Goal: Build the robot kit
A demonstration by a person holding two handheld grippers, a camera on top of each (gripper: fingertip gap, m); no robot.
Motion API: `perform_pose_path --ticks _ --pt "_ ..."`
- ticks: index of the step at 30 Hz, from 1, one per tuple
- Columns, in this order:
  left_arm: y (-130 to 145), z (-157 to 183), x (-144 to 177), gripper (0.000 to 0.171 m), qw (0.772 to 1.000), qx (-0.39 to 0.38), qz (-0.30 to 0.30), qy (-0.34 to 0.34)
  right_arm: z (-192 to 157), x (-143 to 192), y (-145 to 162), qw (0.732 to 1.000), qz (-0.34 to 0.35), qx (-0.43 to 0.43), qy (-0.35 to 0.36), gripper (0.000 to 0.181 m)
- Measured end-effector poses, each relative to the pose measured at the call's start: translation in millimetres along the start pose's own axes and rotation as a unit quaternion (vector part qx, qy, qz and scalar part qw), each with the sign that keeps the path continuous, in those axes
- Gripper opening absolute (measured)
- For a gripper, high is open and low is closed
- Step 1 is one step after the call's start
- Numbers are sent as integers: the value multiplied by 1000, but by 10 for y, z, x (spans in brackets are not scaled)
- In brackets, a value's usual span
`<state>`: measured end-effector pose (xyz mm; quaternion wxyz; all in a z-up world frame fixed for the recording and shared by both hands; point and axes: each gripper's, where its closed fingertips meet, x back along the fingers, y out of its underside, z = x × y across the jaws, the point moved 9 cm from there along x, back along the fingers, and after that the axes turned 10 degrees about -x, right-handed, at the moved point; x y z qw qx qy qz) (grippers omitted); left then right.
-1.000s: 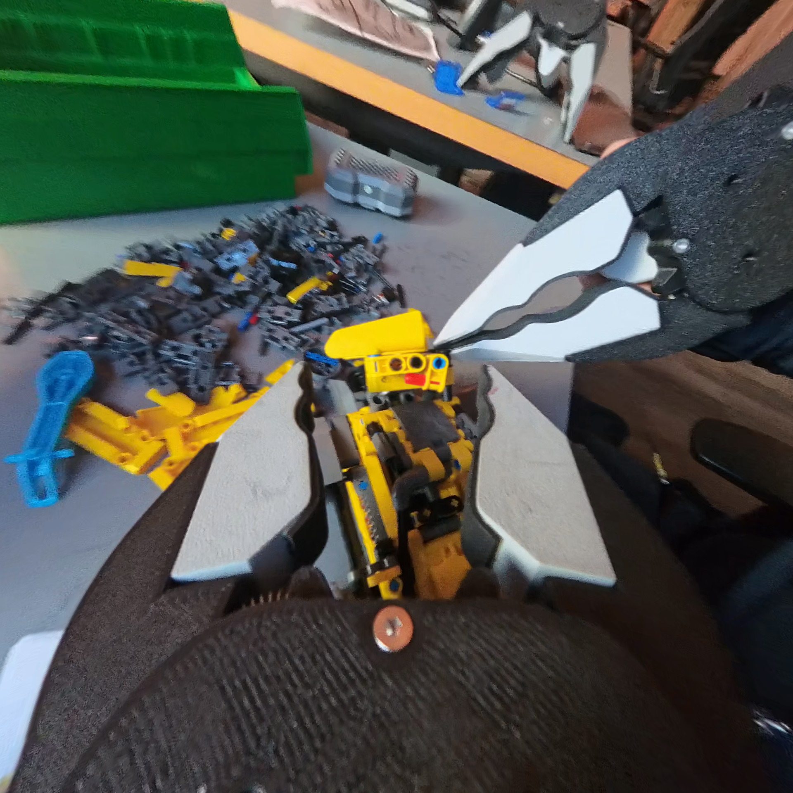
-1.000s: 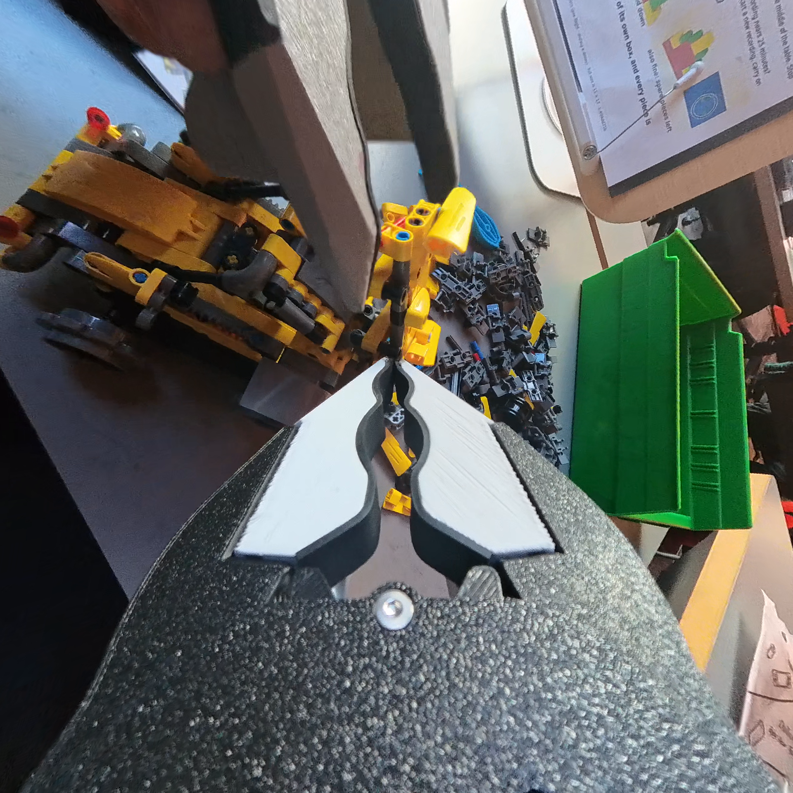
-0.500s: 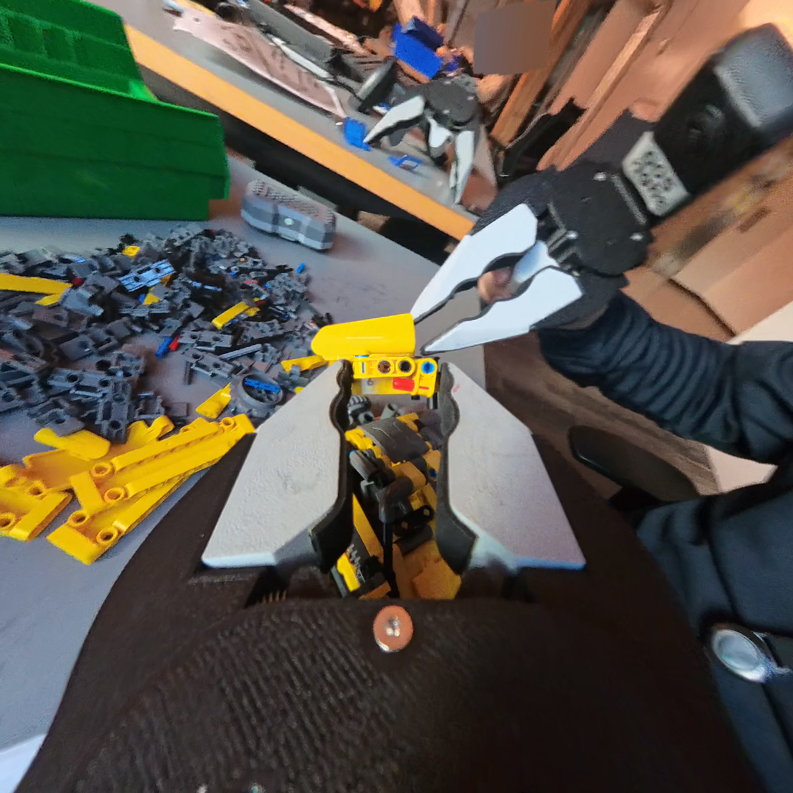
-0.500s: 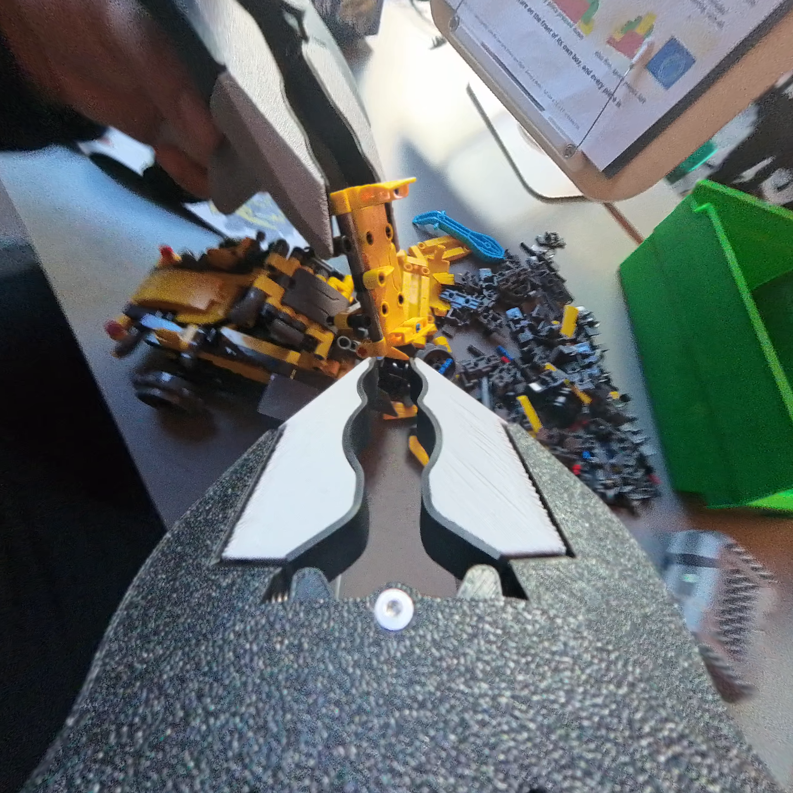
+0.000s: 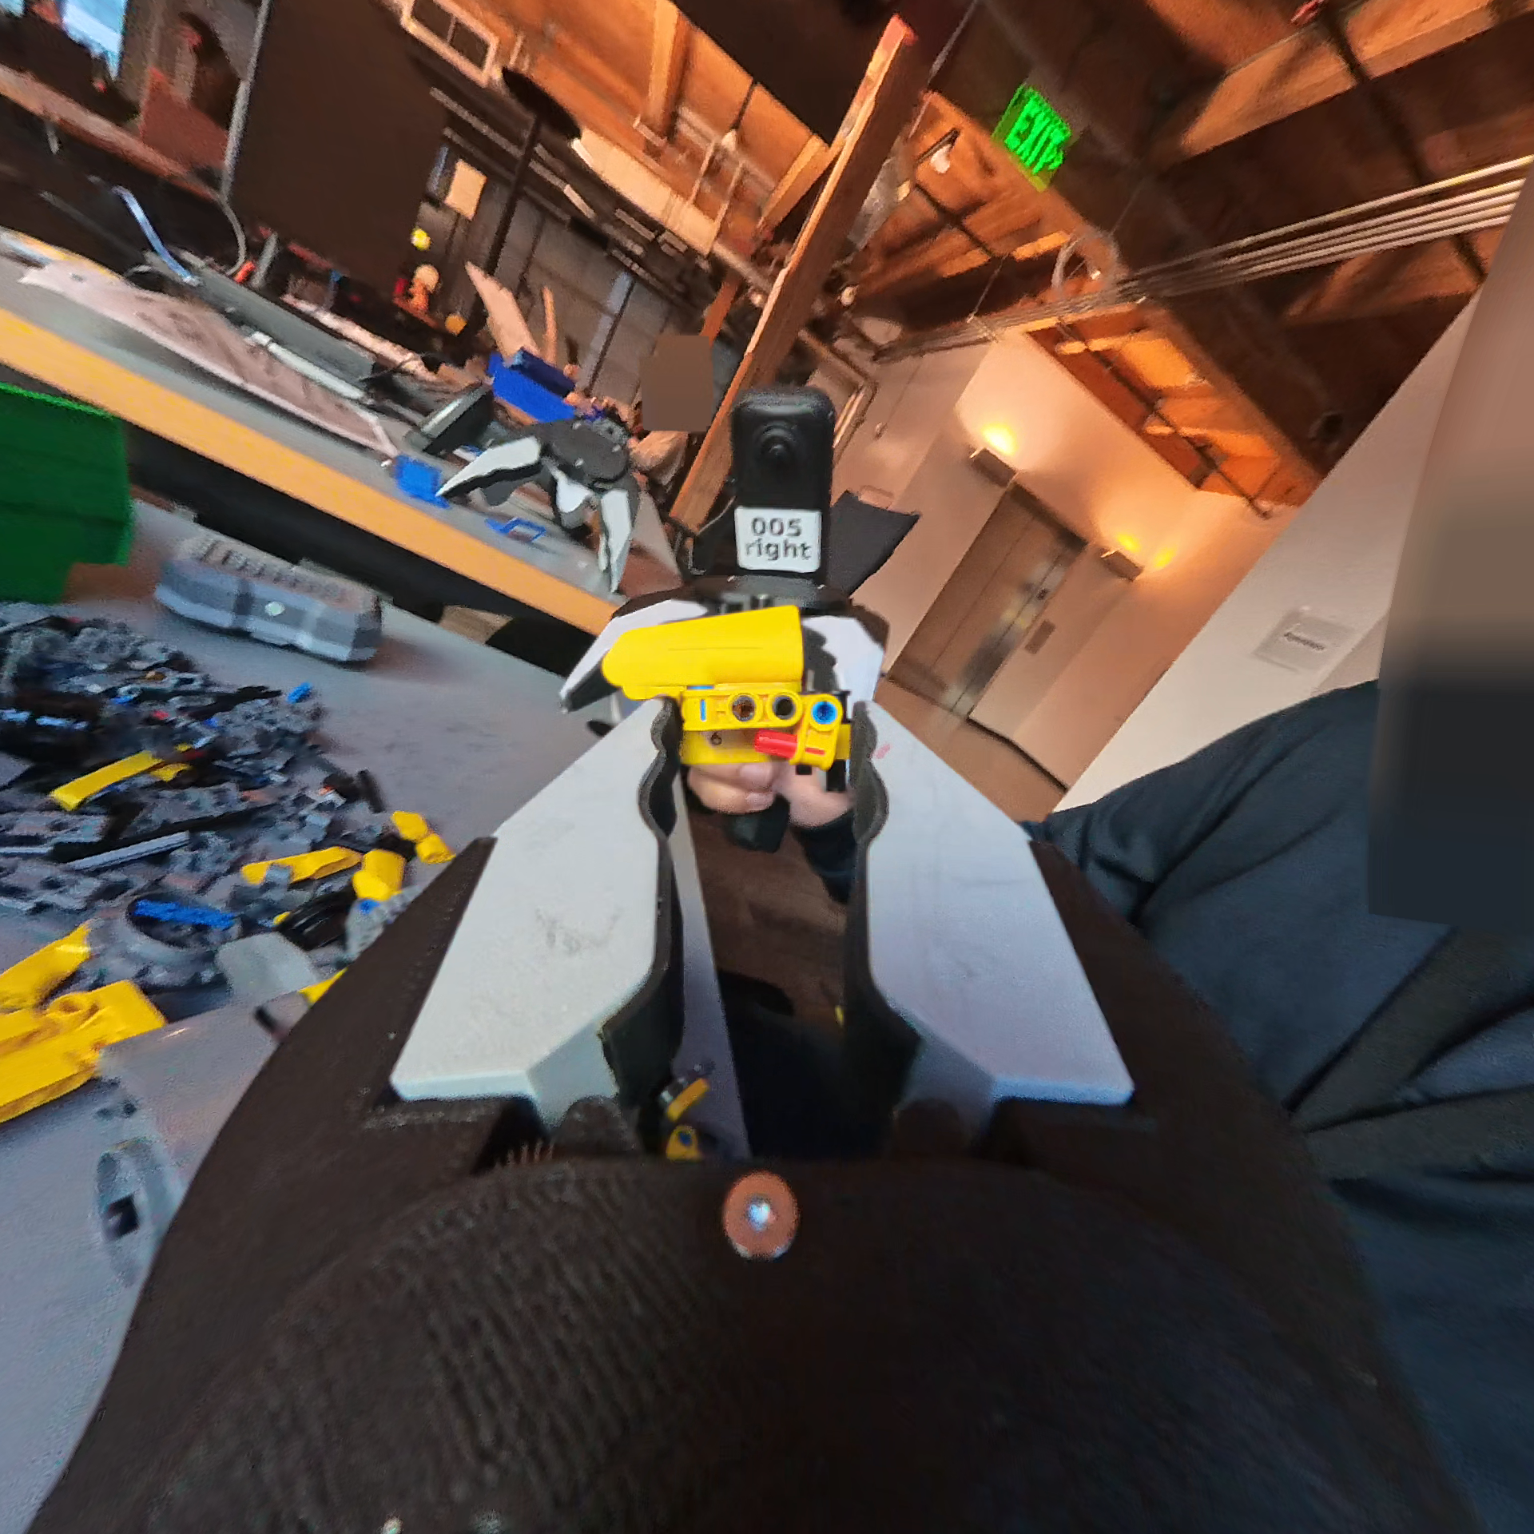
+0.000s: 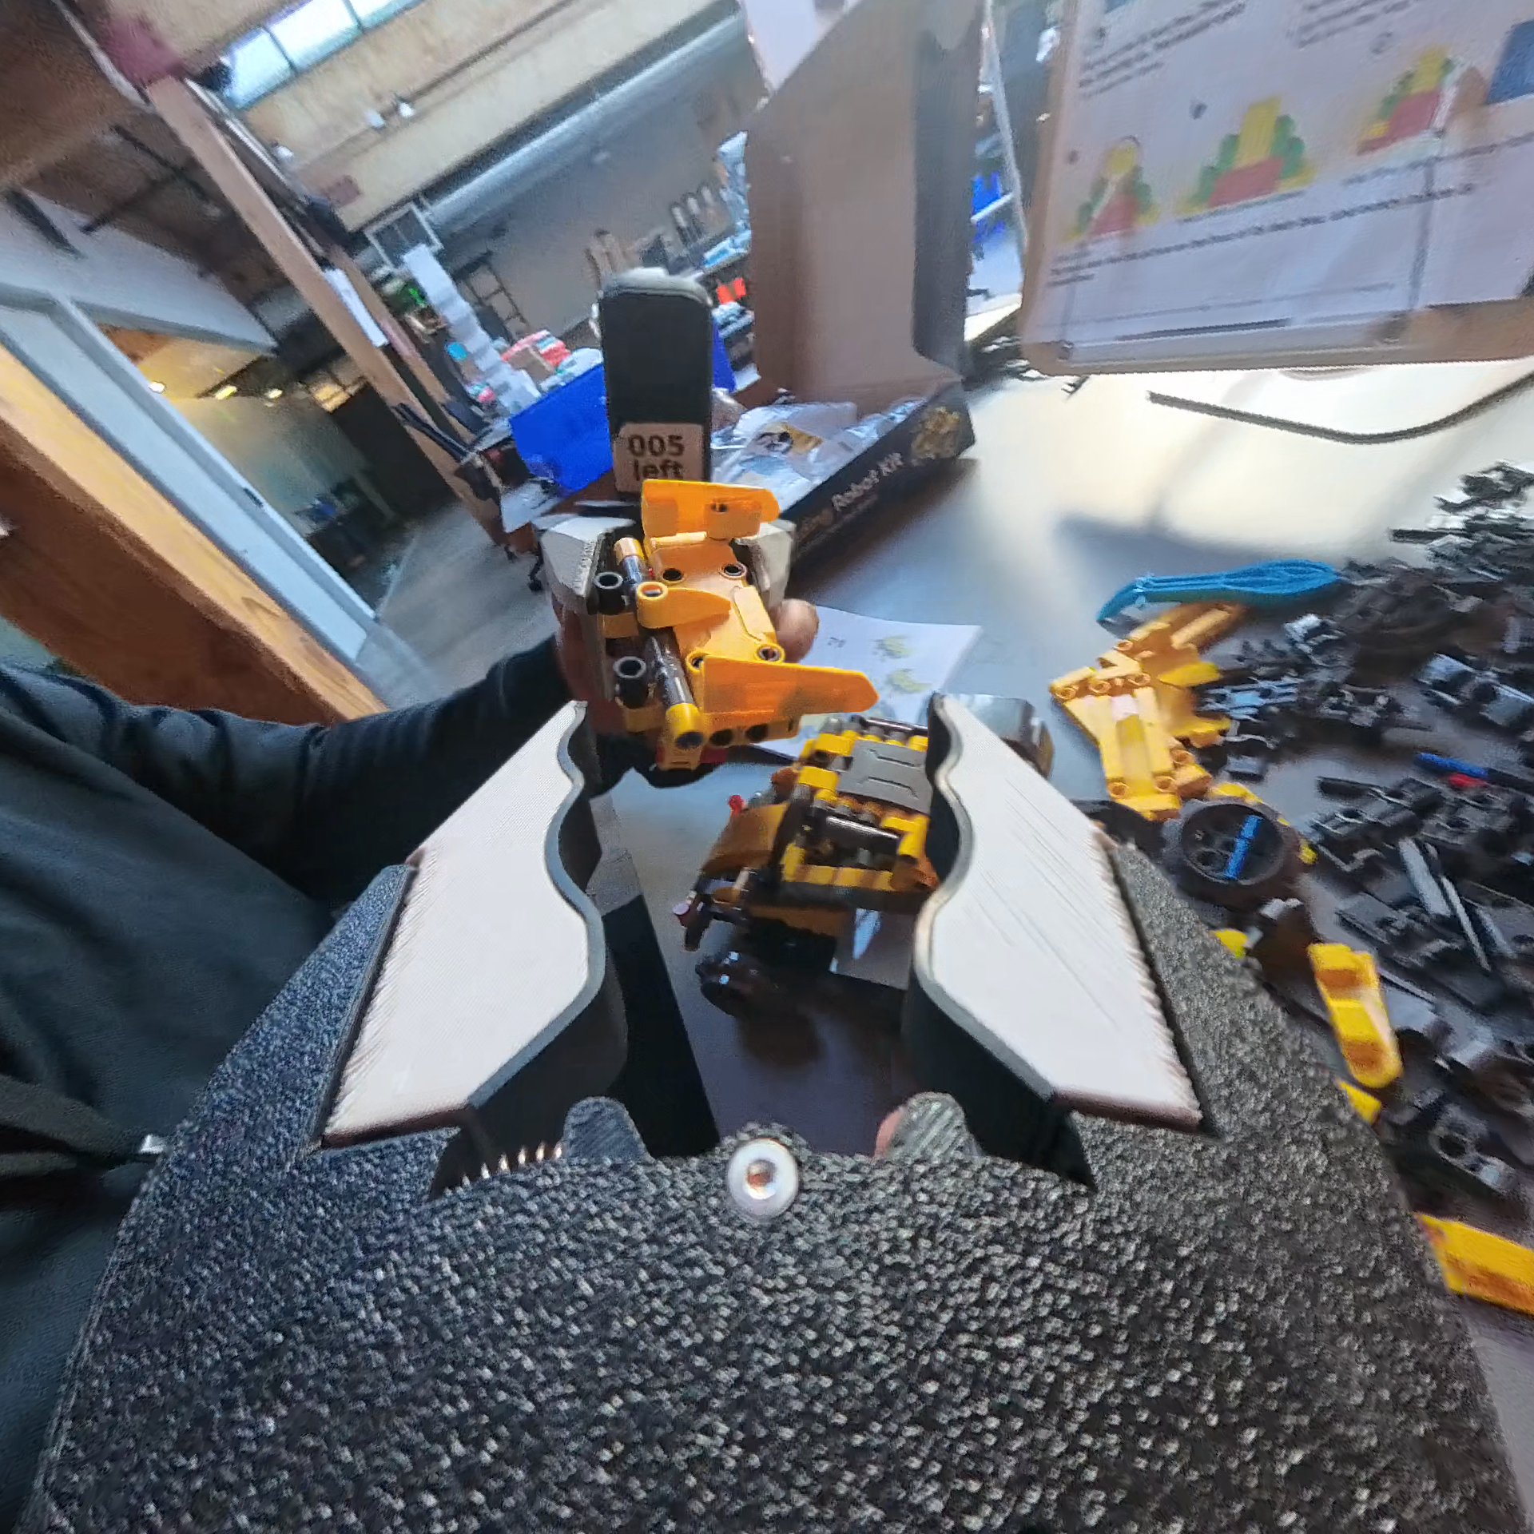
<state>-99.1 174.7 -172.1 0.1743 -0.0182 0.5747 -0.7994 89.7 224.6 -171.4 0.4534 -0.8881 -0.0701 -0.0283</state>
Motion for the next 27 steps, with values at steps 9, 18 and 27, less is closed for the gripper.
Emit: perform_pose_path --ticks 9,18,27 --pt "69 131 3 38 998 -2 15 59 -214 -18 38 998 -19 45 -38 61" --pt "133 104 12 38 998 -12 18 65 -203 16 33 997 -51 64 -9 65" --pt "112 331 48 38 987 -133 14 92 -524 73 -62 983 -100 153 25 75"
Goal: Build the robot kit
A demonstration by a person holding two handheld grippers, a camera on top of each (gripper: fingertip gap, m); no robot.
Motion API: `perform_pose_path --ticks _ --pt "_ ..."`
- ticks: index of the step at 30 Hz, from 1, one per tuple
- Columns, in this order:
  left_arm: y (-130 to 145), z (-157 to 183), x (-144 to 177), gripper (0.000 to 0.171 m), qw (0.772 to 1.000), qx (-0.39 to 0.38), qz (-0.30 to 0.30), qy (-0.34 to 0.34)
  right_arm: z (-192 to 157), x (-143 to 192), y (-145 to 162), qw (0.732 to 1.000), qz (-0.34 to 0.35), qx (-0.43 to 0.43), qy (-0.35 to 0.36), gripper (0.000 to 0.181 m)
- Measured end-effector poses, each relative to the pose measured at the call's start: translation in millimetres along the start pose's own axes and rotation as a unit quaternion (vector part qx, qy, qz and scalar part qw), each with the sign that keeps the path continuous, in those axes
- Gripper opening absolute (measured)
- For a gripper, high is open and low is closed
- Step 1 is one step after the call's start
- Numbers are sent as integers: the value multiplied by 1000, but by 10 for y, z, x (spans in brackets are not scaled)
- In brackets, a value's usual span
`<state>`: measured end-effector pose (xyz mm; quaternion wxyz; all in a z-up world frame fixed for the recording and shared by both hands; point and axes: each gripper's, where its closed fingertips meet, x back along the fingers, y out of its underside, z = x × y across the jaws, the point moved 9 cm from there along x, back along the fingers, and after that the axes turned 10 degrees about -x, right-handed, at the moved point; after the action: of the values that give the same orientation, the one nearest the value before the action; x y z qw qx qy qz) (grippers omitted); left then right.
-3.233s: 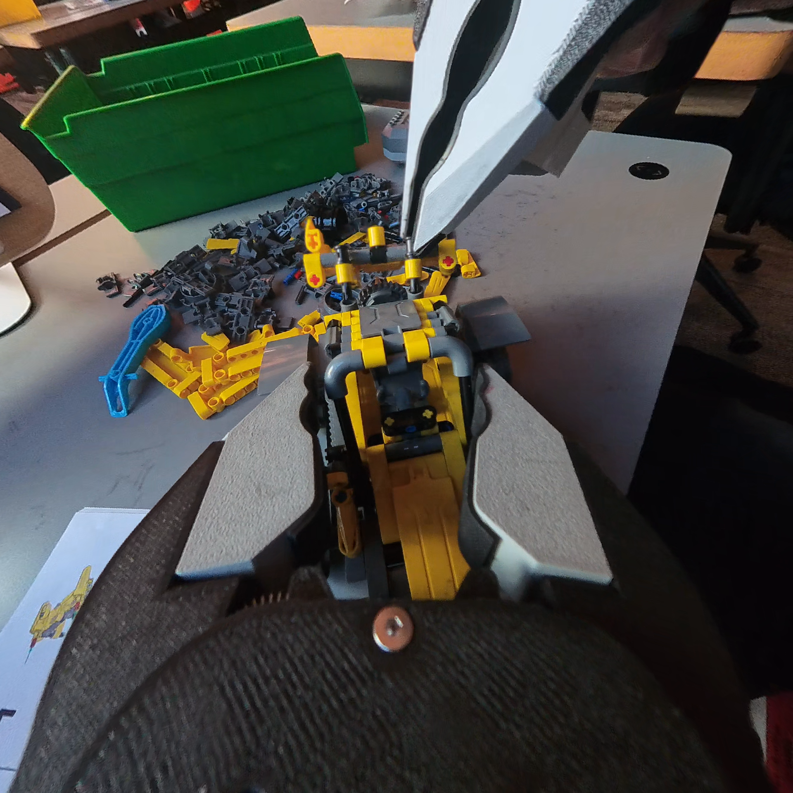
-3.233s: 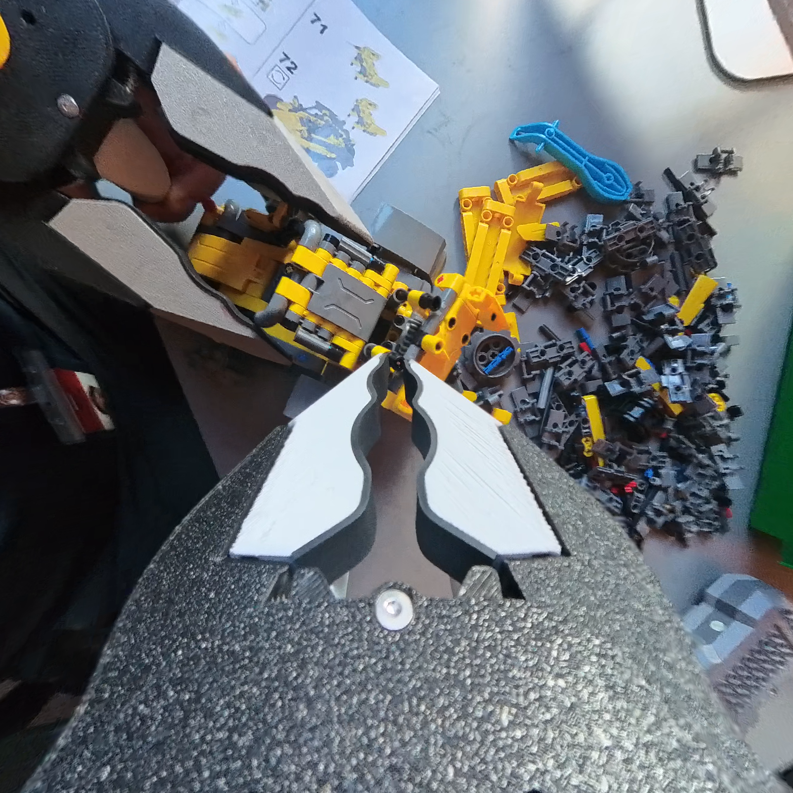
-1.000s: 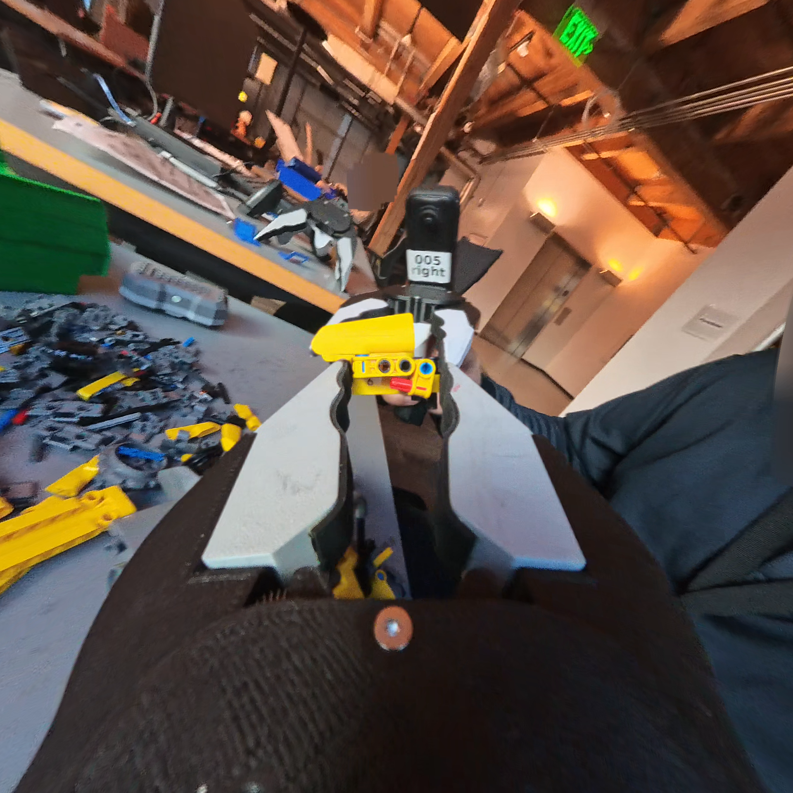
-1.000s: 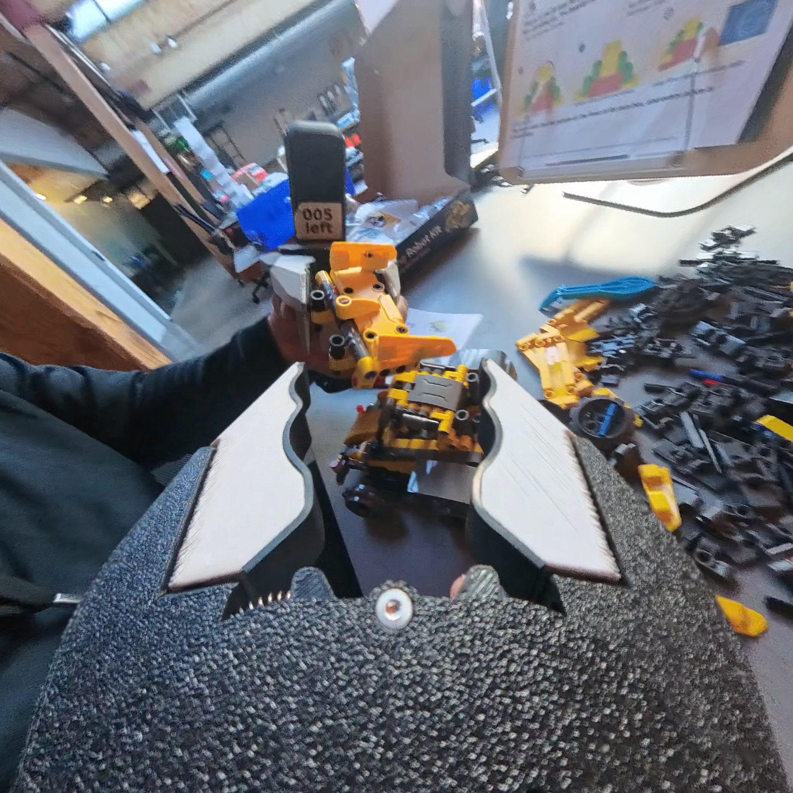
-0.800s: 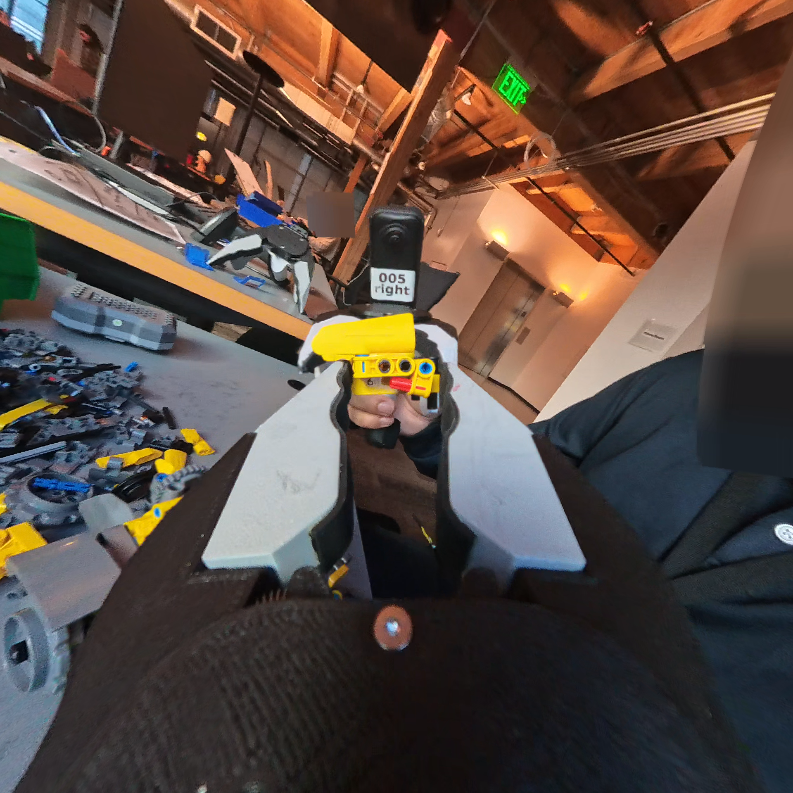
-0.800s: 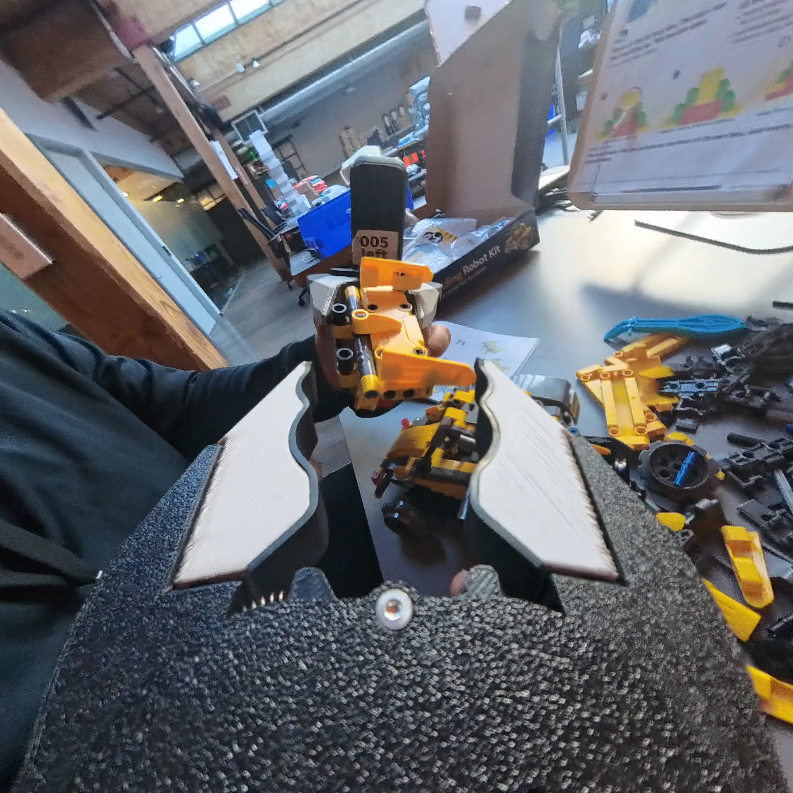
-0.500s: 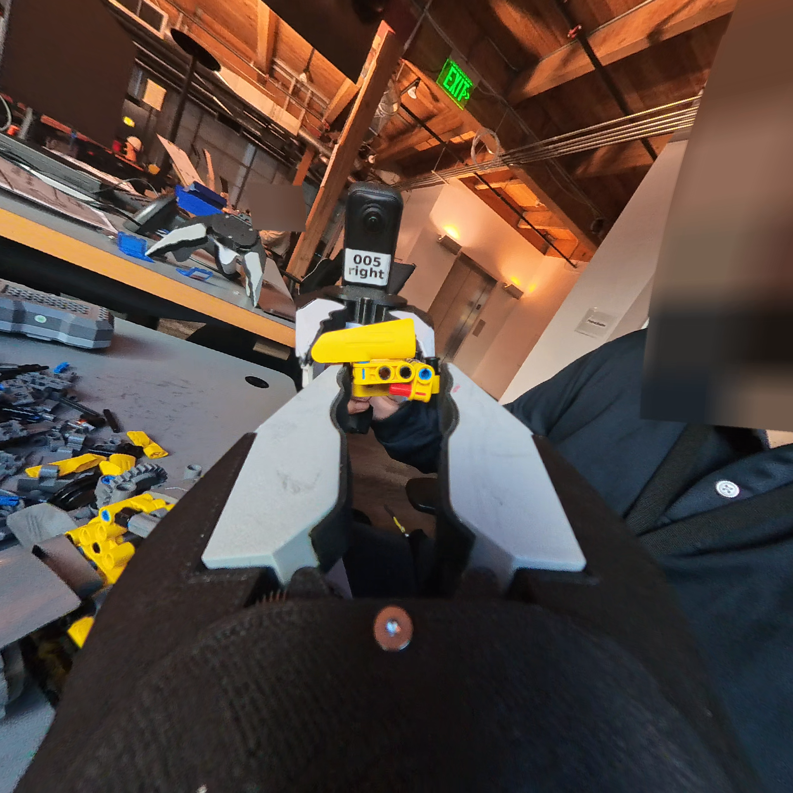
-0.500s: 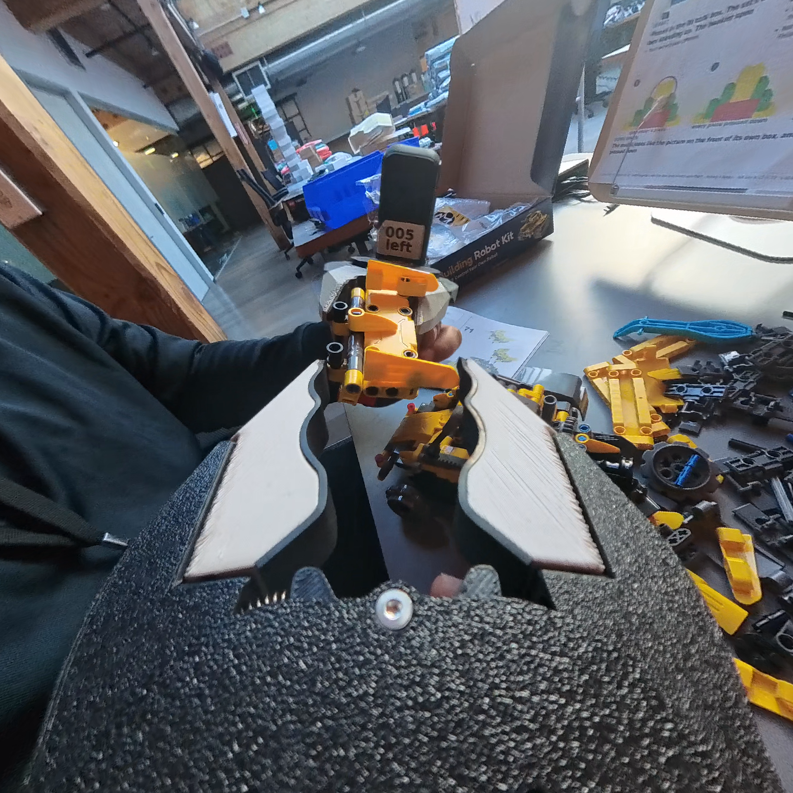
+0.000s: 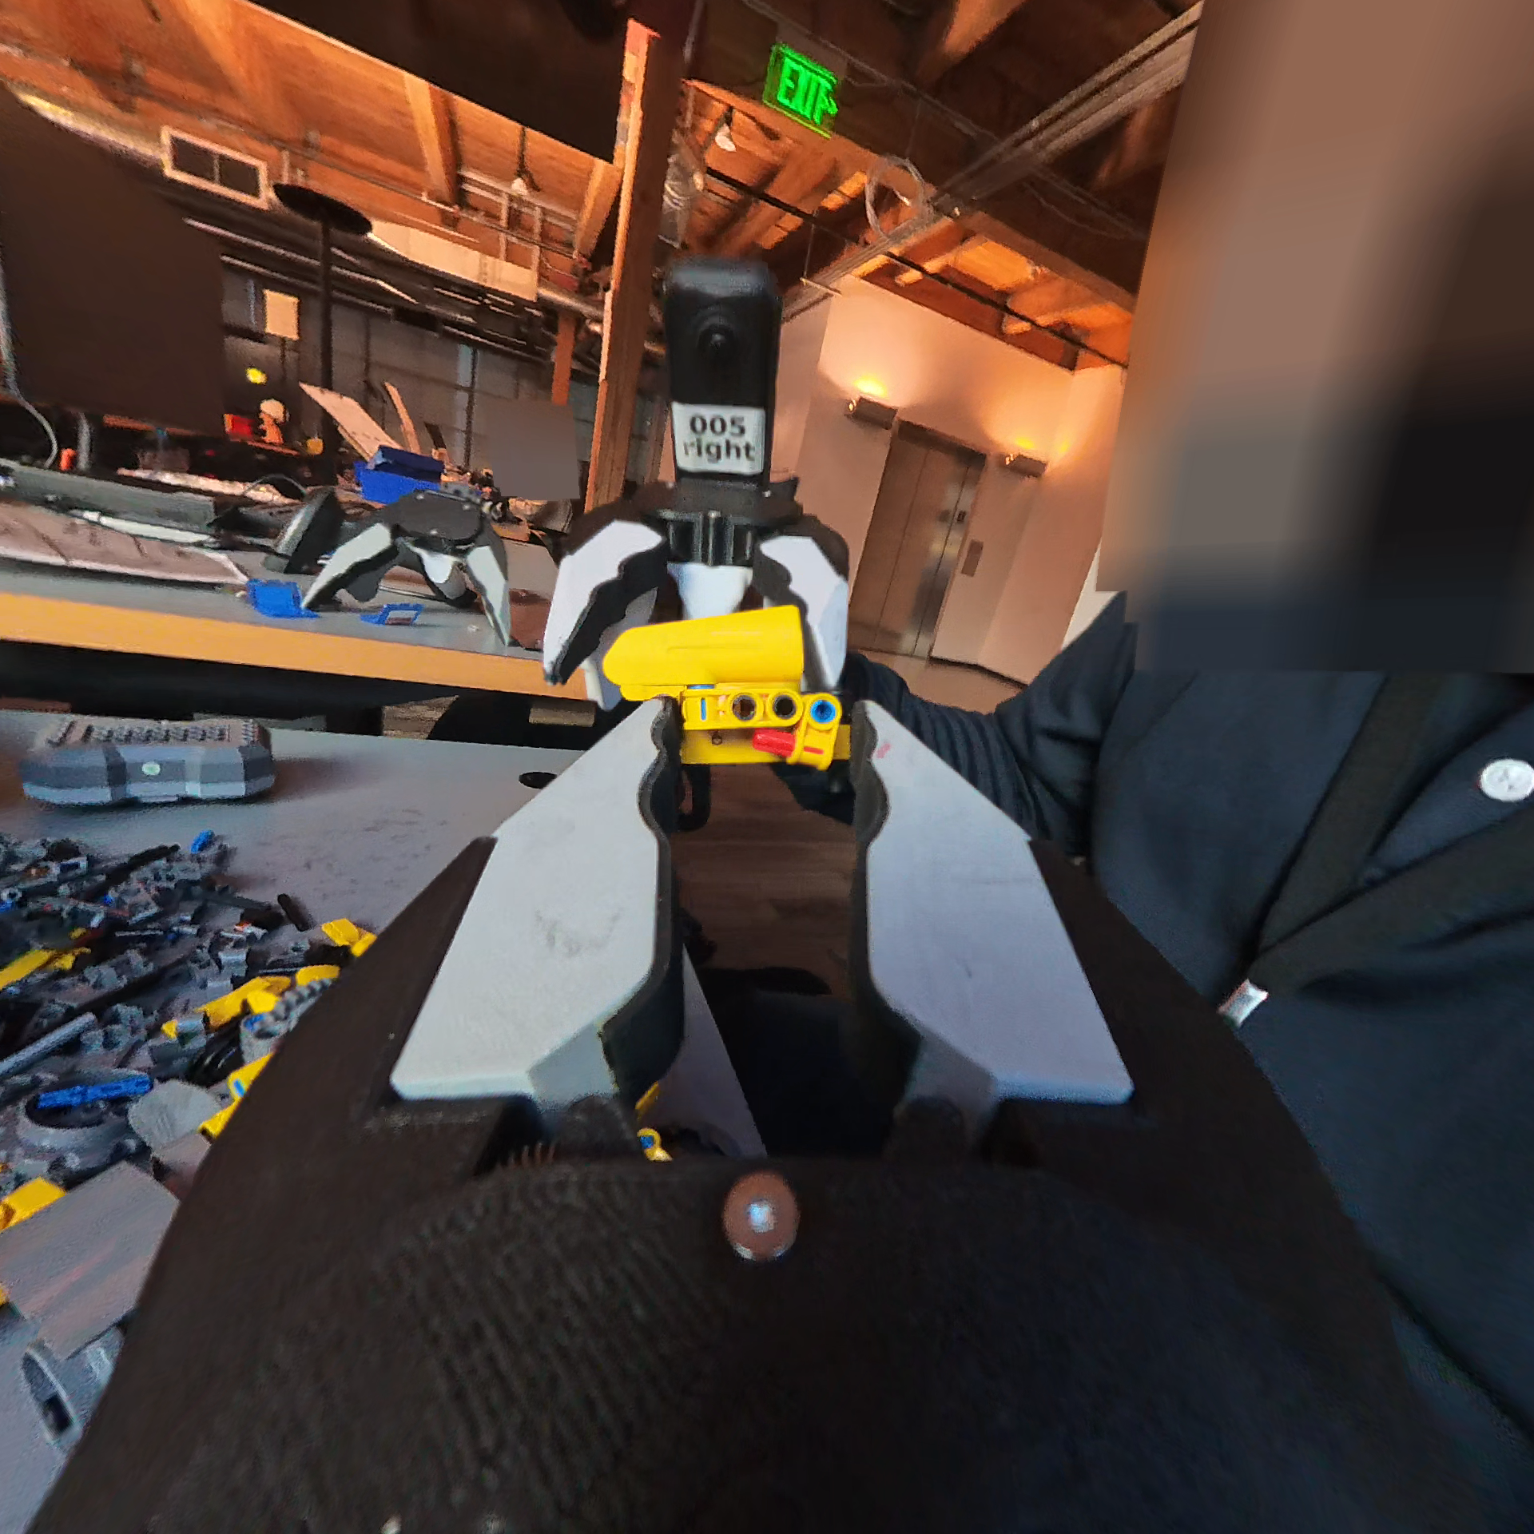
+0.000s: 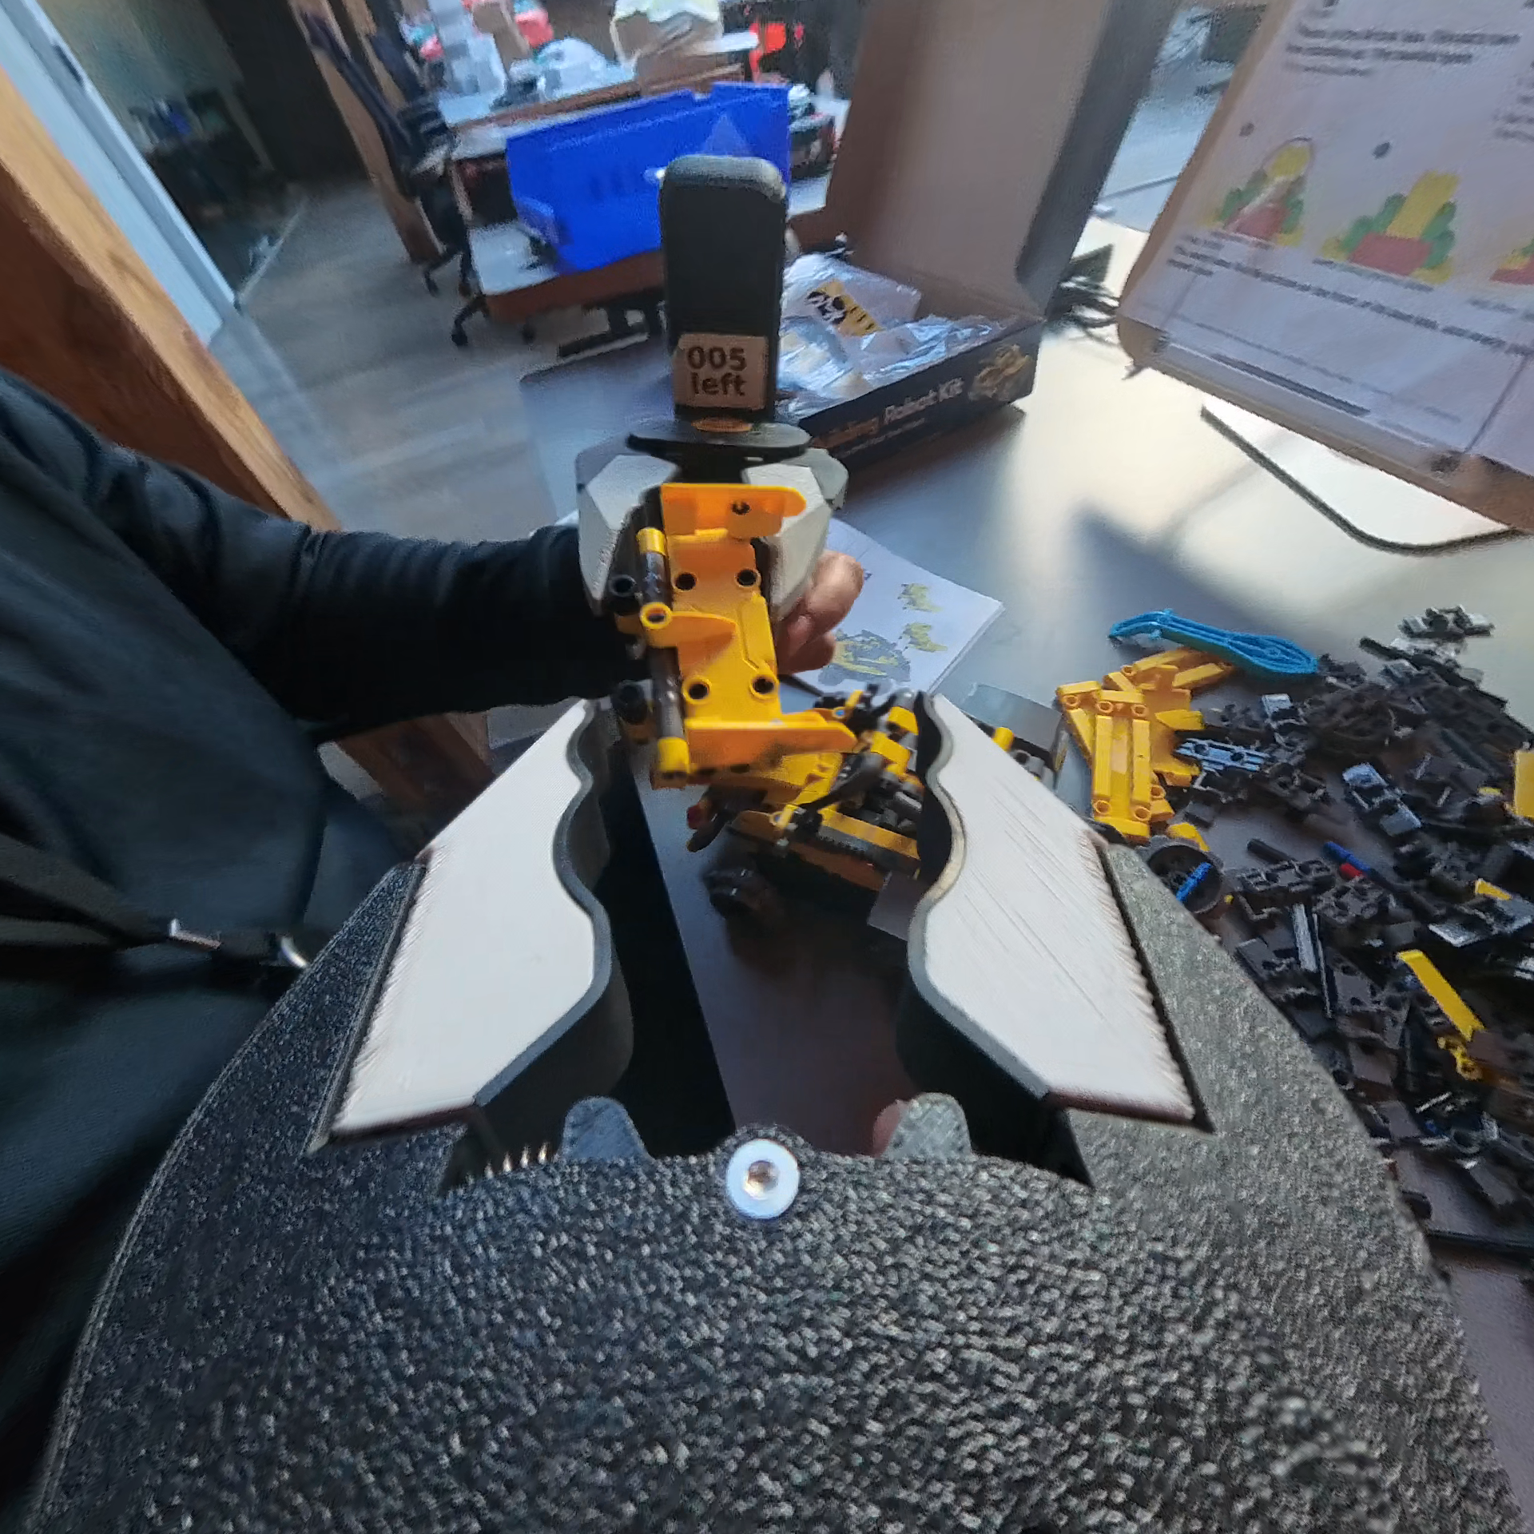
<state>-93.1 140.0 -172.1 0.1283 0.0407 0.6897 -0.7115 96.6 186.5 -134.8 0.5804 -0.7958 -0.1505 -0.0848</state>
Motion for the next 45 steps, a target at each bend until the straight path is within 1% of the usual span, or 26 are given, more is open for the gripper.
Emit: perform_pose_path --ticks 3,4,6,8,10,12,14,18,23,26,29,30,32,33,34,35,37,38,39,40,41,42,43,44,45 --pt "23 85 -40 38 998 -49 -29 6 -163 -52 -40 998 -32 48 13 75" --pt "27 113 -53 38 997 -63 -35 9 -210 -81 -40 997 -50 62 14 72" --pt "24 150 -71 38 996 -80 -39 14 -252 -143 -28 992 -87 82 28 64" --pt "23 164 -74 38 995 -85 -40 20 -285 -195 -4 990 -114 87 17 53" --pt "28 147 -66 38 995 -84 -41 18 -296 -221 11 988 -124 87 6 42" --pt "37 140 -62 38 995 -85 -44 23 -284 -226 16 989 -127 81 2 41" --pt "50 137 -61 38 995 -88 -46 25 -255 -222 12 990 -122 65 -2 35" --pt "63 120 -57 38 996 -82 -40 17 -199 -188 -1 995 -97 29 -19 38" --pt "126 126 -88 38 997 -70 -33 4 -188 -234 59 993 -106 45 -8 34" --pt "150 99 -66 38 998 -55 -32 -4 -160 -243 61 994 -101 38 -3 33" --pt "148 34 -32 40 998 -31 -38 -40 -68 -236 48 995 -98 13 17 33" --pt "129 12 -1 46 997 -35 -39 -61 -27 -228 46 995 -98 5 30 34" --pt "64 -33 88 50 992 -47 -42 -110 51 -210 45 994 -95 -14 53 34" --pt "26 -63 134 51 987 -52 -57 -139 103 -200 46 993 -94 -24 71 34" --pt "-4 -104 179 51 979 -55 -89 -175 171 -194 48 990 -99 -34 99 34" --pt "-22 -155 227 52 965 -56 -131 -219 255 -194 52 984 -107 -44 133 34" --pt "-7 -260 318 60 927 -44 -217 -303 436 -220 64 970 -131 -61 196 34" --pt "33 -304 350 63 907 -28 -255 -335 517 -249 66 963 -140 -69 220 34" --pt "92 -323 350 70 895 -8 -282 -345 587 -286 65 958 -146 -76 236 34" --pt "159 -328 321 71 891 12 -299 -340 648 -325 63 953 -152 -84 249 34" --pt "229 -320 274 71 893 26 -309 -327 704 -359 59 948 -156 -89 263 34" --pt "291 -307 226 65 894 31 -317 -314 745 -391 54 944 -159 -94 273 34" --pt "337 -302 184 66 892 32 -323 -313 771 -420 46 942 -161 -99 279 34" --pt "367 -293 138 72 892 36 -322 -316 790 -443 34 939 -161 -102 286 34" --pt "389 -279 87 68 892 47 -317 -319 804 -461 26 937 -162 -102 292 34"
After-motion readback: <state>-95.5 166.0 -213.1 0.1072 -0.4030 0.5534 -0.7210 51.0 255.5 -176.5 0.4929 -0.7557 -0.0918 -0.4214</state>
